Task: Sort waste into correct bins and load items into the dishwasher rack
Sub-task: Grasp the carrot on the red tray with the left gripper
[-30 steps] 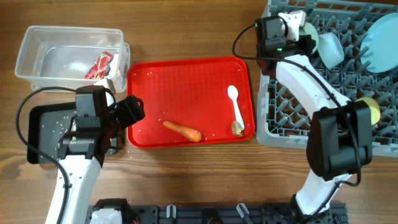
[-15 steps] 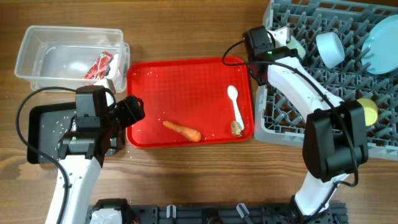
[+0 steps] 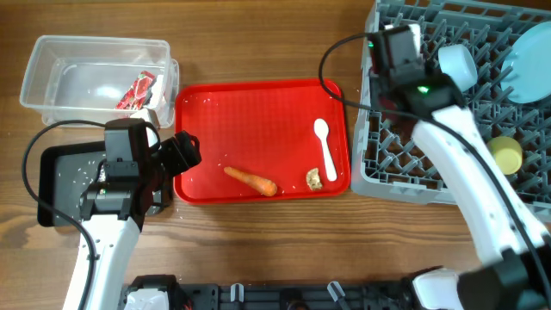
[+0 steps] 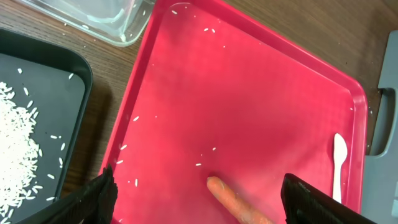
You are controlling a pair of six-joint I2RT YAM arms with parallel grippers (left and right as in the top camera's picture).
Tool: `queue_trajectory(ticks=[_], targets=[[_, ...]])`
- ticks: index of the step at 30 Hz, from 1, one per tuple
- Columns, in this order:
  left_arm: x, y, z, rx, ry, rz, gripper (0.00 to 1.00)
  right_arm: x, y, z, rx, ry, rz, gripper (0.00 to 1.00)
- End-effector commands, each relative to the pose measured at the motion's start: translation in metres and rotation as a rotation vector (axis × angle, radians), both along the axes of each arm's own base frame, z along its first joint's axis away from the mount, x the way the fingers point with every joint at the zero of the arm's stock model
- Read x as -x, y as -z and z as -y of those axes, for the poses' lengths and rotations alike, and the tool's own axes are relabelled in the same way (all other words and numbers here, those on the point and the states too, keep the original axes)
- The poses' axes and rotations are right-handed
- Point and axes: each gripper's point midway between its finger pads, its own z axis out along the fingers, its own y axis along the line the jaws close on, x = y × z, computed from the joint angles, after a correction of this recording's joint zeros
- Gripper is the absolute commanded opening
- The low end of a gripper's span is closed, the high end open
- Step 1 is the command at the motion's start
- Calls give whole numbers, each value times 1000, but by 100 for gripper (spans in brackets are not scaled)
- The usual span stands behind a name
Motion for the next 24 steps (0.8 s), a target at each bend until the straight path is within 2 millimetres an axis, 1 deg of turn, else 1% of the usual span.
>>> queue_trajectory(ticks=[1,2,5,7,9,11,12,15,16,18,20,22,24], targets=[[0,1,5,20,18,-3,86,18,6,-32,-175,-109,-70,72],[1,0,9,32,33,-4,84,22,9,-38,-204,-129,-94,76],[3,3,23,44,81,-14,83,32,15,-52,-272,-176,-150,80],[4,7,34,66,85,-39,83,34,16,-56,-290,-195,-162,83],[7,15,47,107,69,-86,84,35,17,-62,-304,-239,-175,84],[12,27,63,152,43,-160,84,38,18,-67,-318,-268,-188,84],[14,33,69,169,28,-190,84,38,18,-67,-322,-269,-190,84],[26,57,92,233,-52,-331,84,40,19,-67,-327,-266,-202,85],[29,63,97,243,-71,-362,84,41,20,-67,-332,-264,-204,84],[38,79,109,254,-115,-447,87,42,20,-68,-368,-267,-215,85],[45,91,119,260,-140,-506,90,42,20,-65,-403,-264,-222,85],[49,100,130,275,-147,-546,89,42,21,-60,-428,-250,-227,85],[49,108,138,282,-151,-561,88,41,21,-54,-444,-234,-230,84]])
